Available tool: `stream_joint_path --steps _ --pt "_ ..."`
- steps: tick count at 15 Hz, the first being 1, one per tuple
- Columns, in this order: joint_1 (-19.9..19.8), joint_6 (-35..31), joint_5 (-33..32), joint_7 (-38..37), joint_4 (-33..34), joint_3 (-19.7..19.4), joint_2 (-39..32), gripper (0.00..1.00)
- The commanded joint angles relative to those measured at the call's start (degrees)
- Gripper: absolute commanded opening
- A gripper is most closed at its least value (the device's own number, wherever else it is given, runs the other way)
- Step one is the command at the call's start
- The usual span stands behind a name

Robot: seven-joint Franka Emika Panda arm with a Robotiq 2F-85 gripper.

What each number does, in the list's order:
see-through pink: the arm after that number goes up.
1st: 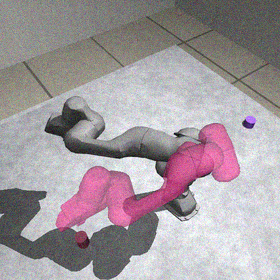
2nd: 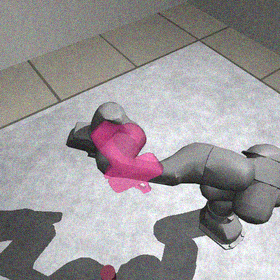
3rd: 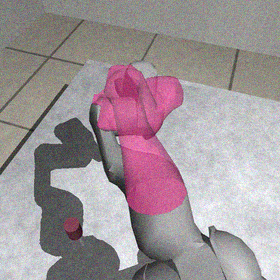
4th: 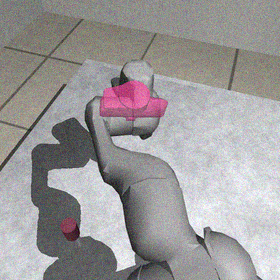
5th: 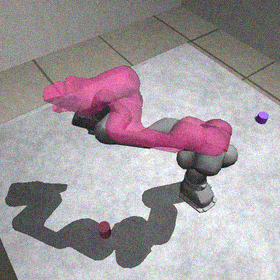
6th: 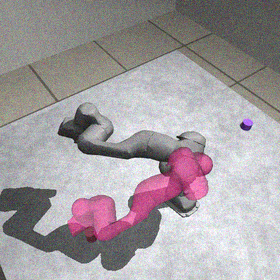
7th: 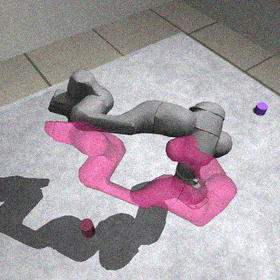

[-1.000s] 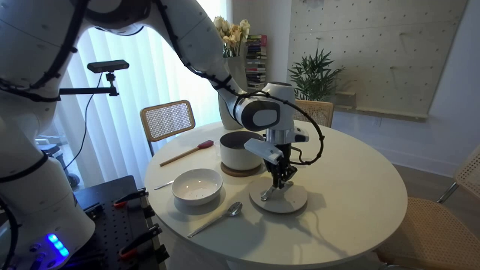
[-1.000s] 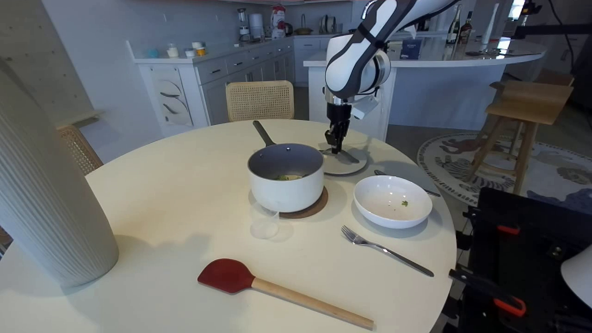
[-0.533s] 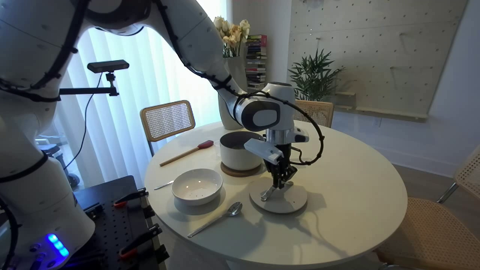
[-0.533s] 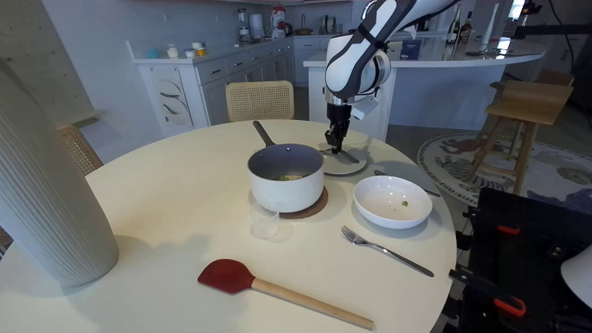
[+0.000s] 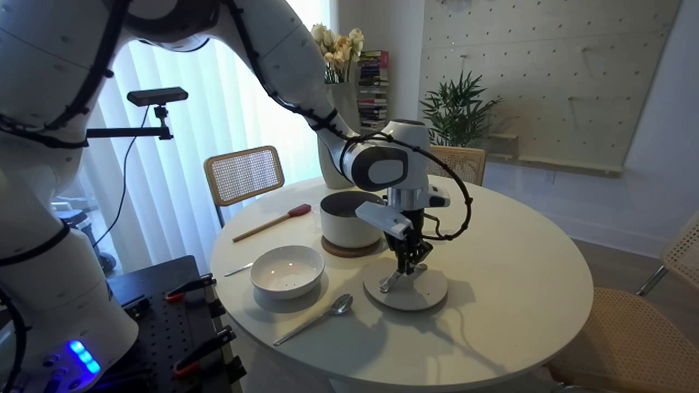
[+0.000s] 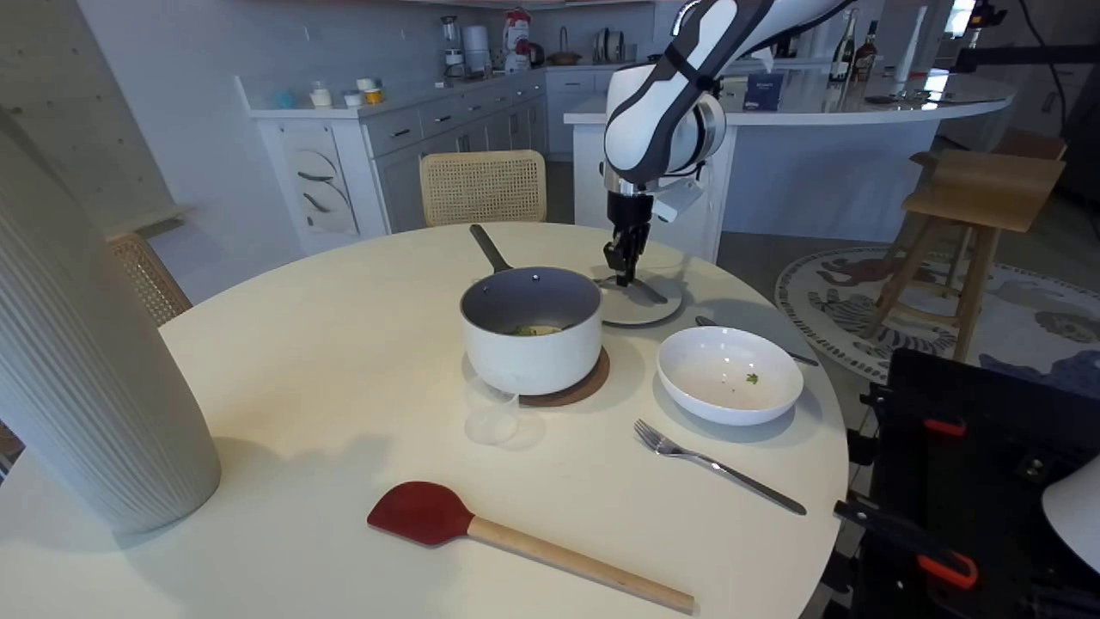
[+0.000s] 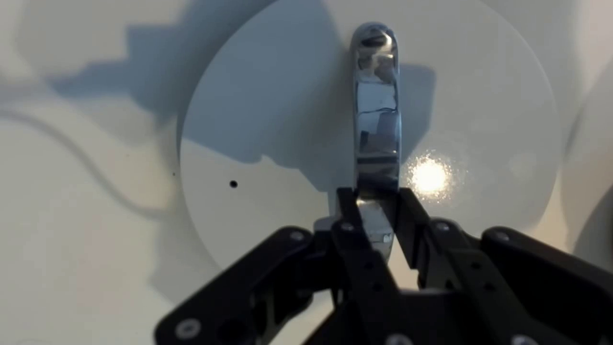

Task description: Put the white lid on top of the white pot

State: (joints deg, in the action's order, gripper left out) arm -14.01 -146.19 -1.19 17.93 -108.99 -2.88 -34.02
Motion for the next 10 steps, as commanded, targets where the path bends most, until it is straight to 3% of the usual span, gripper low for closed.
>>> stream_joint_path --steps 1,2,3,4,5,6,7,8,10 --pt "0.06 1.83 -0.74 0.33 1.20 -0.16 -0.08 0.06" --pt "0.08 1.80 -0.81 0.31 1.17 -0.19 -0.11 0.49" --pt "0.06 1.79 -0.82 0.32 1.17 -0.19 -0.14 0.51" --pt "0.03 1.79 -0.83 0.31 1.19 -0.19 -0.21 0.12" --pt "0.06 1.85 -0.89 0.25 1.22 -0.24 -0.25 0.12" --pt "0.08 1.92 -0.93 0.20 1.25 -0.28 -0.29 0.59" --pt "0.07 1.87 -0.95 0.24 1.23 -0.28 -0.31 0.55" --pt "0.06 1.85 -0.92 0.23 1.21 -0.28 -0.31 0.09" --pt "0.21 1.84 -1.19 0.14 1.18 -0.44 -0.37 0.09"
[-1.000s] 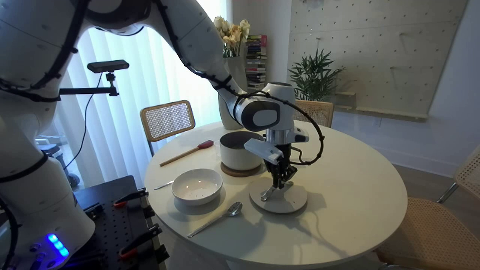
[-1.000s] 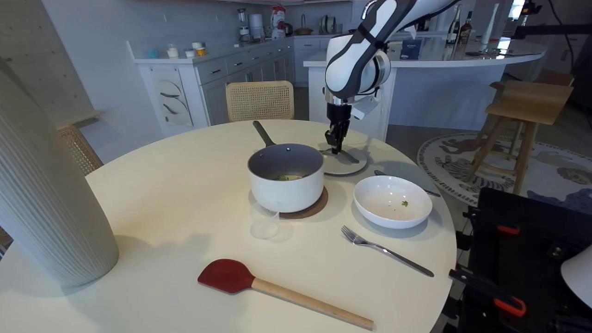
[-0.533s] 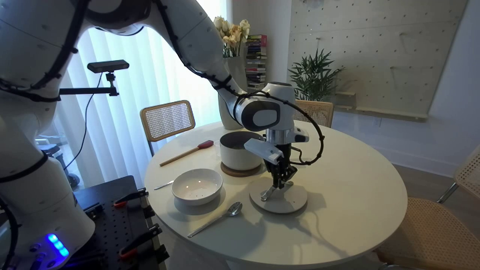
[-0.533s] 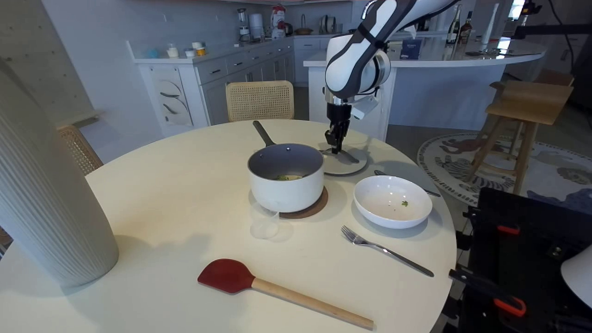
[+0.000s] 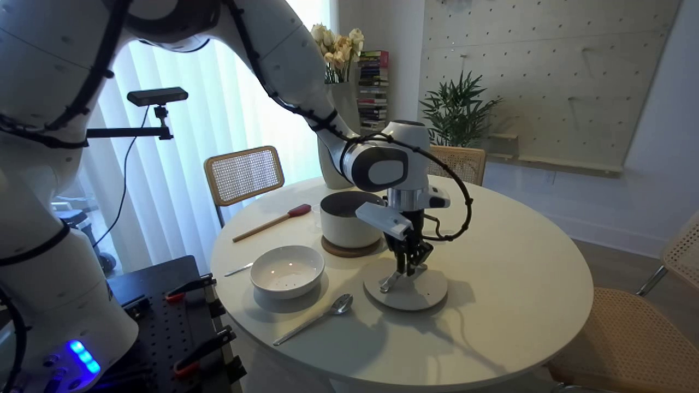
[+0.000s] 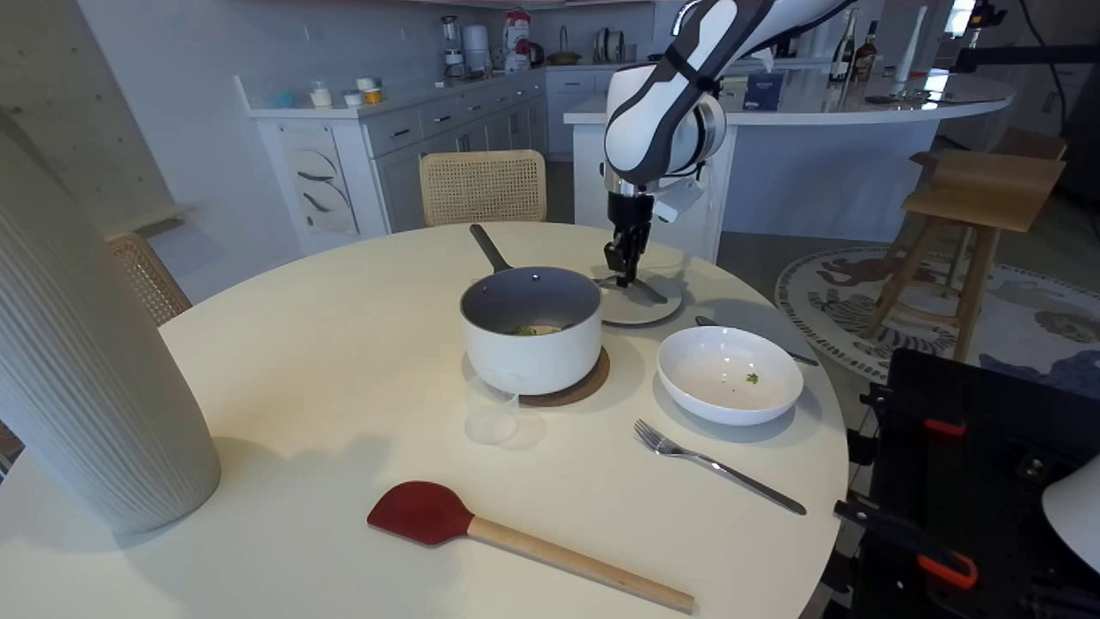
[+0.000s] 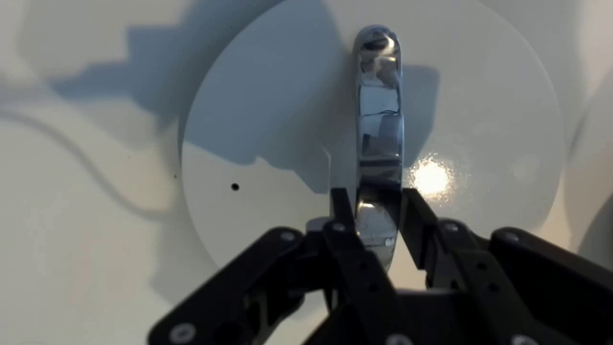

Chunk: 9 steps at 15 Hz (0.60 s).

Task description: Put the white lid on top of the white pot

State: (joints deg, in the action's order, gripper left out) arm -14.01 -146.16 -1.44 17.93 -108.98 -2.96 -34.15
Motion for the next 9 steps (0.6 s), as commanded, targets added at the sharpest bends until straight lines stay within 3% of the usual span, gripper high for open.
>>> stream_joint_path --steps 1,2,3,4,6,9 --pt "0.24 1.88 -0.98 0.10 1.18 -0.37 -0.30 0.53" --pt "0.21 1.84 -0.96 0.11 1.19 -0.37 -0.33 0.49" --pt "0.13 1.66 -0.86 0.18 1.18 -0.30 -0.32 0.07" --pt "0.13 1.65 -0.87 0.18 1.19 -0.31 -0.35 0.09" --pt "0.08 1.57 -0.82 0.22 1.20 -0.28 -0.41 0.03" --pt "0.04 1.37 -0.78 0.28 1.17 -0.24 -0.48 0.06"
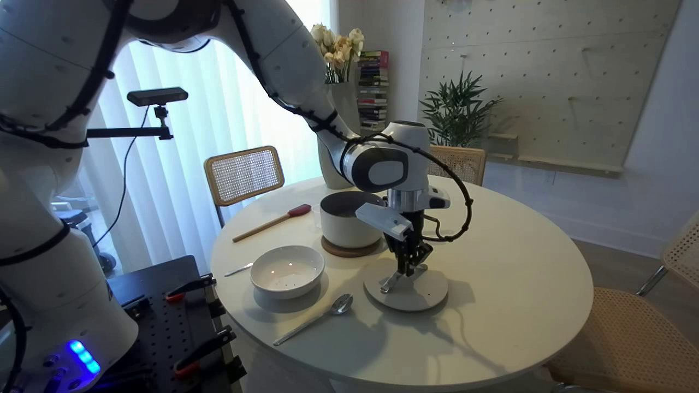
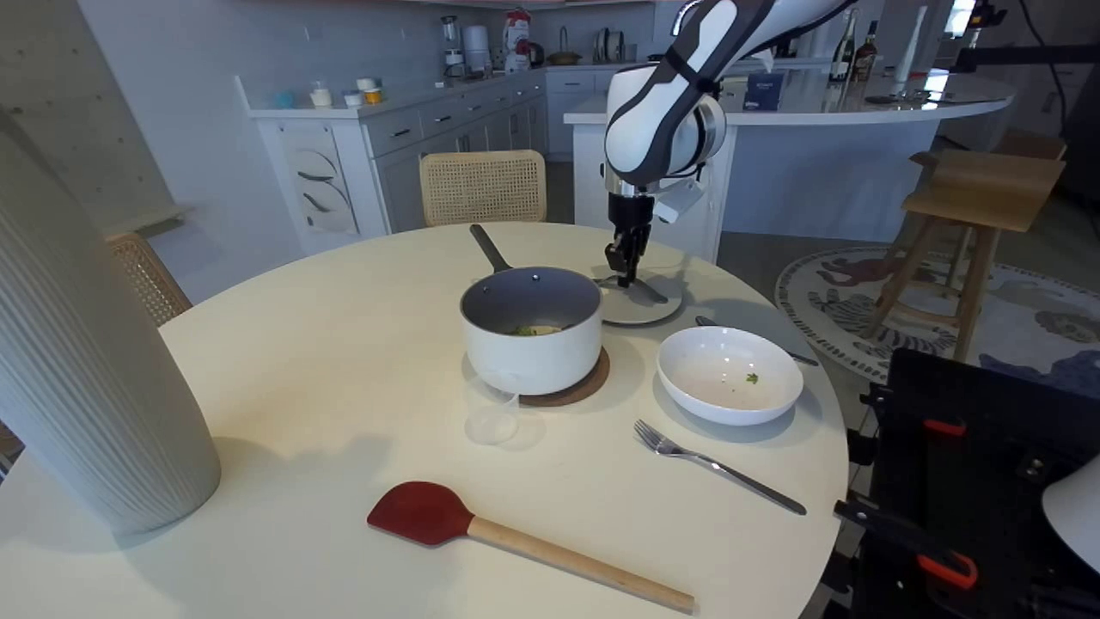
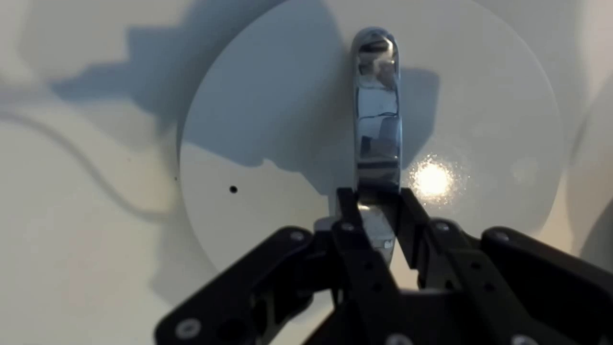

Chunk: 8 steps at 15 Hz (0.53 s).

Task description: Put the white lid on top of the white pot

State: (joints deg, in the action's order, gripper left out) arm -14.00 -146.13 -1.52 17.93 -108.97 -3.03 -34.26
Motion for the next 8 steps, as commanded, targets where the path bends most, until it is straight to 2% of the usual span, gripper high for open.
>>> stream_joint_path --steps 1,8 --pt "0.01 1.38 -0.65 0.25 1.19 -0.16 -0.40 0.06" --pt "-0.01 3.66 -0.09 0.90 0.87 0.71 2.13 0.06"
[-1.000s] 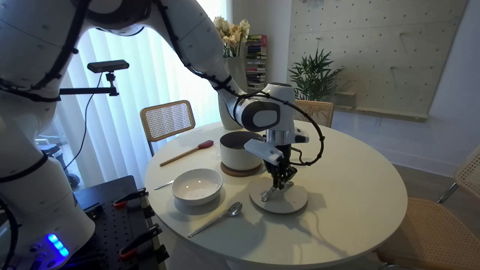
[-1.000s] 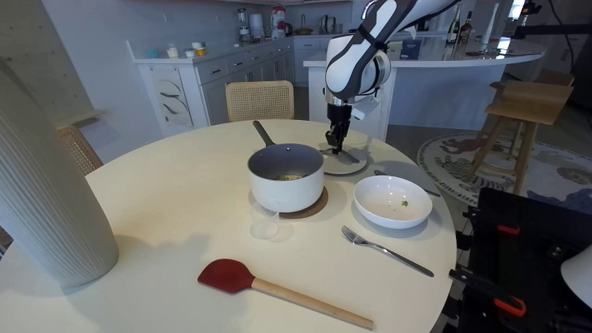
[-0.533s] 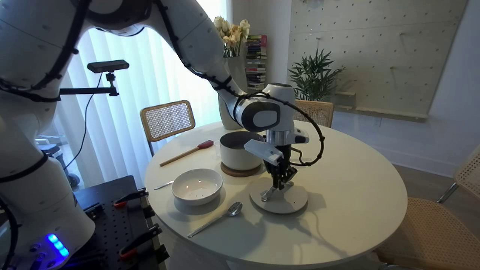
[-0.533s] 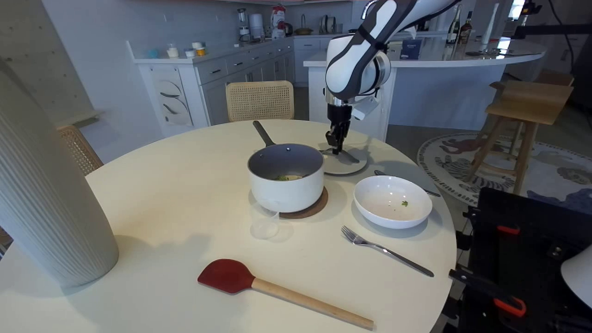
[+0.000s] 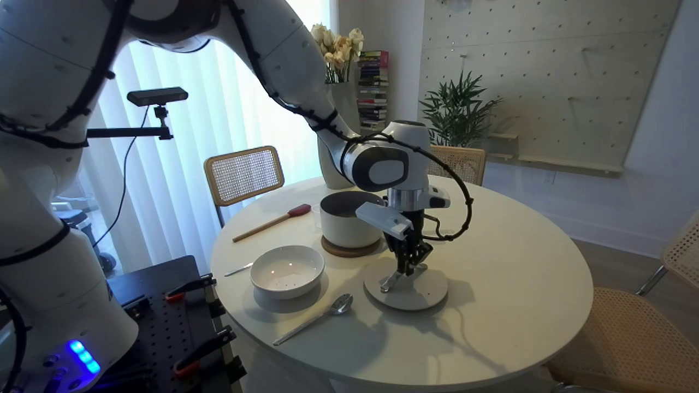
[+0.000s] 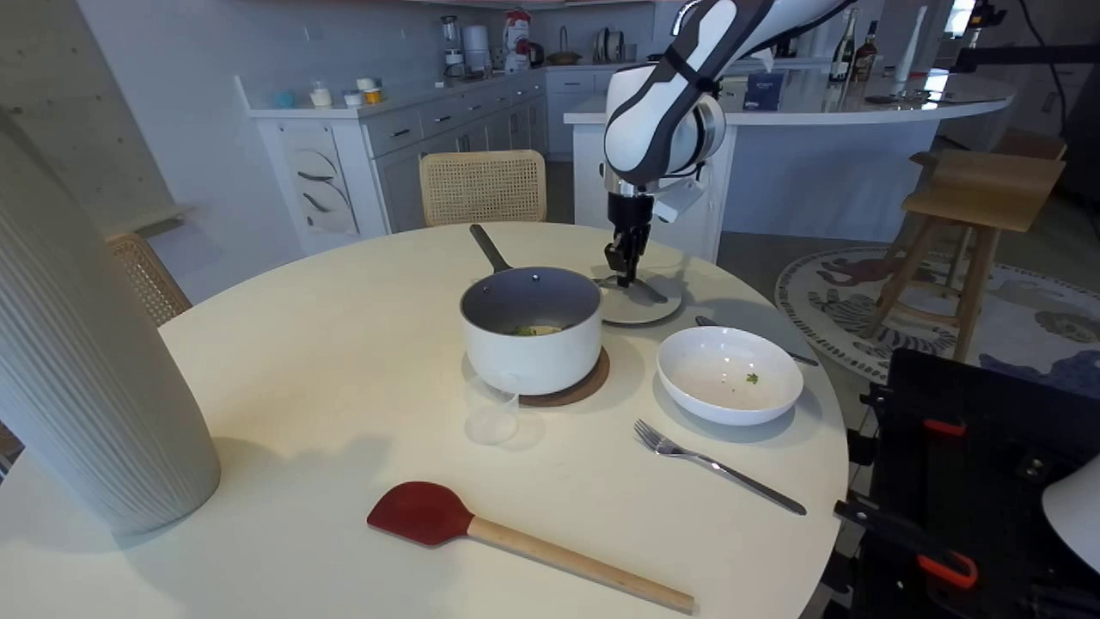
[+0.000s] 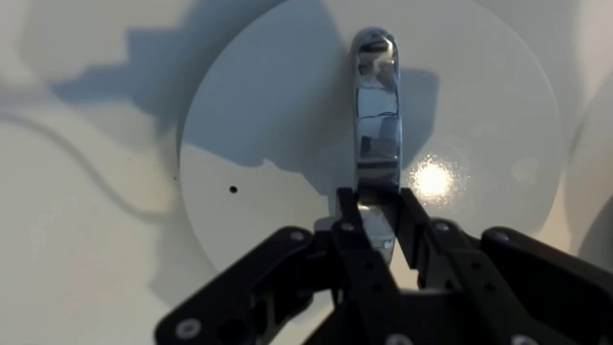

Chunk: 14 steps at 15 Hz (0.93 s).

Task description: Put the white lid on top of the white pot

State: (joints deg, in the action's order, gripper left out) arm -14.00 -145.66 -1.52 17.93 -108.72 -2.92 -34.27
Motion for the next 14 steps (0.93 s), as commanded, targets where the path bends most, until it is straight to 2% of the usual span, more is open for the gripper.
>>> stream_joint_path --steps 1,9,14 --pt "0.57 3.33 -0.66 0.28 0.46 0.25 2.69 0.06" --pt "2.39 4.60 -2.65 -1.00 0.05 -1.04 6.39 0.06" --pt "3.08 8.12 -4.62 -1.95 0.66 -2.22 8.41 0.06"
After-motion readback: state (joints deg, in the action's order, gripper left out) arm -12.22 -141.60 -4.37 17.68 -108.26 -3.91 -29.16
